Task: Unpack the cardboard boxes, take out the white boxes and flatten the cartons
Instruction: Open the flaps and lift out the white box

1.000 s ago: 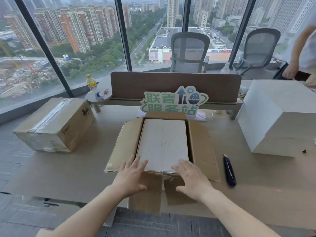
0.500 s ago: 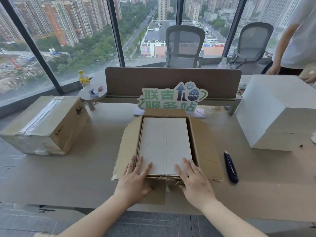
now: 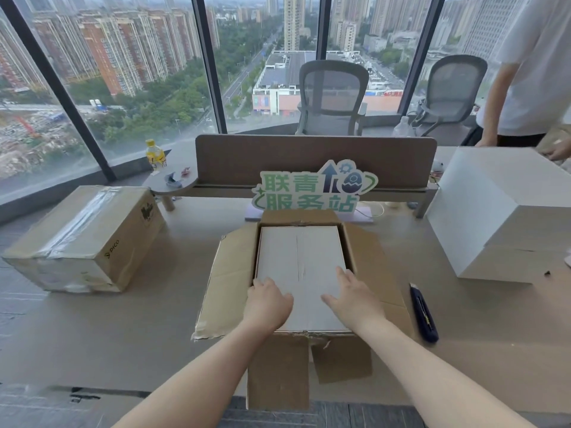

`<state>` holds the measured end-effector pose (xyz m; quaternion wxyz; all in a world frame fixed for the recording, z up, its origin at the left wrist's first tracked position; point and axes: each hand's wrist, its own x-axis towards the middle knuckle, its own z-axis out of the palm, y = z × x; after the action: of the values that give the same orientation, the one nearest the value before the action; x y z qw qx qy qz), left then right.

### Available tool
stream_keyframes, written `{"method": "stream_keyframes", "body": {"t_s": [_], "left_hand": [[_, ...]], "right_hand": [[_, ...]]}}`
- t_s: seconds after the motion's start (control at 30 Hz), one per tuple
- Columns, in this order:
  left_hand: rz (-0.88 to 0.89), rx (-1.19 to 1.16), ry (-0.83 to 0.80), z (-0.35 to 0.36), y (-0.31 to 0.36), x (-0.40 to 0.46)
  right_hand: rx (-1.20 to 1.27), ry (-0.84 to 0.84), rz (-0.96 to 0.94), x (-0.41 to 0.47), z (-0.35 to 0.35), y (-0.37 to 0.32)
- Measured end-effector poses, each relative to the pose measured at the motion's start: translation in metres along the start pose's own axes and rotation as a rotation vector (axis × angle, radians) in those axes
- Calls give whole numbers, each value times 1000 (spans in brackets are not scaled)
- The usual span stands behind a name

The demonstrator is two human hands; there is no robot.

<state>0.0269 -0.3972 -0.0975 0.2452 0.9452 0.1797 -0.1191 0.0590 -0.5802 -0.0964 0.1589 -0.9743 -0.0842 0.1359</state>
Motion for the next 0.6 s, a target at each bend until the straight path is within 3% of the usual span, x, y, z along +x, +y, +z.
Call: {"method": "stream_keyframes", "body": {"t_s": [0.17, 0.37, 0.5, 0.6], "left_hand": [[-182, -49, 28, 5, 15, 17], [-209, -162, 44, -8, 14, 32], [-96, -44, 57, 1, 0, 24], [-165, -152, 14, -4, -2, 36]], "right_hand": [[-213, -78, 38, 11, 0, -5], [-66, -199, 196, 27, -4, -11], [150, -171, 307, 38, -4, -9], [275, -159, 377, 42, -4, -5]]}}
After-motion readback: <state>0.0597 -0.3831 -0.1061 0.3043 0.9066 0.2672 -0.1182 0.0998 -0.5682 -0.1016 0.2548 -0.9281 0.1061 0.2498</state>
